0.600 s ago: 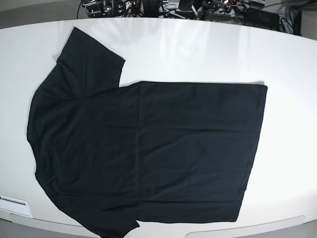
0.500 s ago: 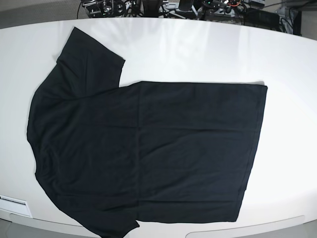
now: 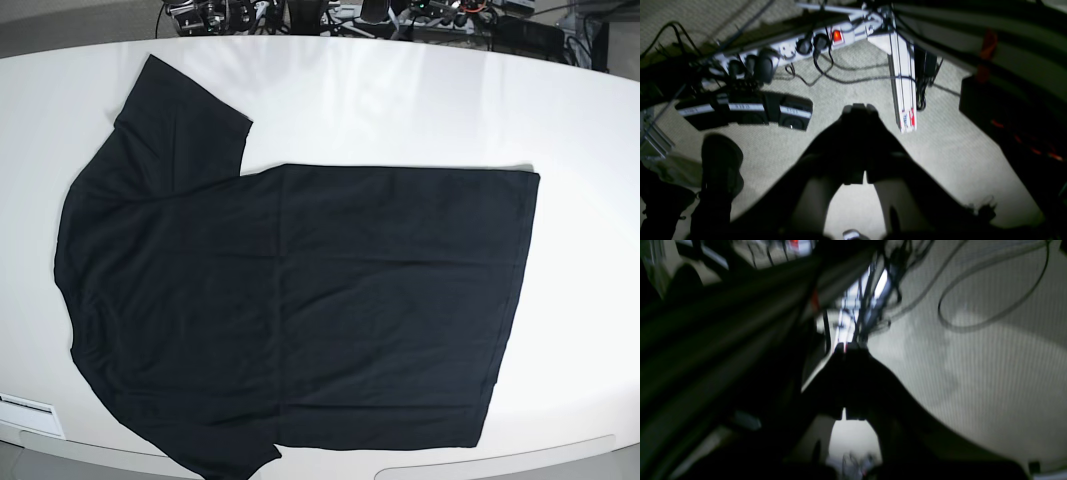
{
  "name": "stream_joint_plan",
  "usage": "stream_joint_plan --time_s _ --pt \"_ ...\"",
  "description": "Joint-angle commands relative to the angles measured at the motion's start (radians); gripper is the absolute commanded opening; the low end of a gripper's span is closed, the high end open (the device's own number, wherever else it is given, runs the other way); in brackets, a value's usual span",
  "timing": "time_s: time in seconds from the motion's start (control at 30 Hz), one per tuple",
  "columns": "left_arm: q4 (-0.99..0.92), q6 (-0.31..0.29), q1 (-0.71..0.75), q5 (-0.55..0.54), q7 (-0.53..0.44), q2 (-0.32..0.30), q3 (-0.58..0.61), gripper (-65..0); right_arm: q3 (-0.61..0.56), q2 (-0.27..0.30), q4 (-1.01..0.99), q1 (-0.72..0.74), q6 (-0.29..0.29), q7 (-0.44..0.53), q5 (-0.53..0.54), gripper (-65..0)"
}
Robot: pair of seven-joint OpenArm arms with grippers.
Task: Fold the T-shirt properly
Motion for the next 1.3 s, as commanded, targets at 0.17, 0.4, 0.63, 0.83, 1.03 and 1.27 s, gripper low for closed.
stream_joint_plan --time_s 0.17,0.4,0.63,0.83,1.03,1.27 --pt "0.08 -0.046 0.065 0.0 0.069 -0.042 0.003 -65.0 -0.002 0.006 0.118 -0.081 0.006 -0.141 0.008 -65.0" --pt "0.293 -0.045 0.241 0.0 0.094 -0.136 0.003 -65.0 -0.002 0.025 0.452 -0.33 0.006 -0.187 0.014 -65.0" --pt "0.682 0.021 0.488 -0.048 0.25 -0.288 0.002 -65.0 -0.002 0.056 0.863 -0.64 0.006 -0.272 0.156 -65.0" --pt "1.048 0.048 0.739 -0.049 0.251 -0.433 -0.059 -65.0 -0.001 0.095 1.209 -0.889 0.005 -0.308 0.166 -65.0" --pt "1.347 0.048 0.94 0.0 0.287 -0.531 -0.224 -65.0 0.0 0.159 1.541 -1.085 -0.053 -0.353 0.165 -65.0" --pt "1.646 0.021 1.098 0.0 0.337 -0.583 -0.488 -65.0 0.012 0.204 1.861 -1.218 -0.192 -0.356 -0.001 -65.0"
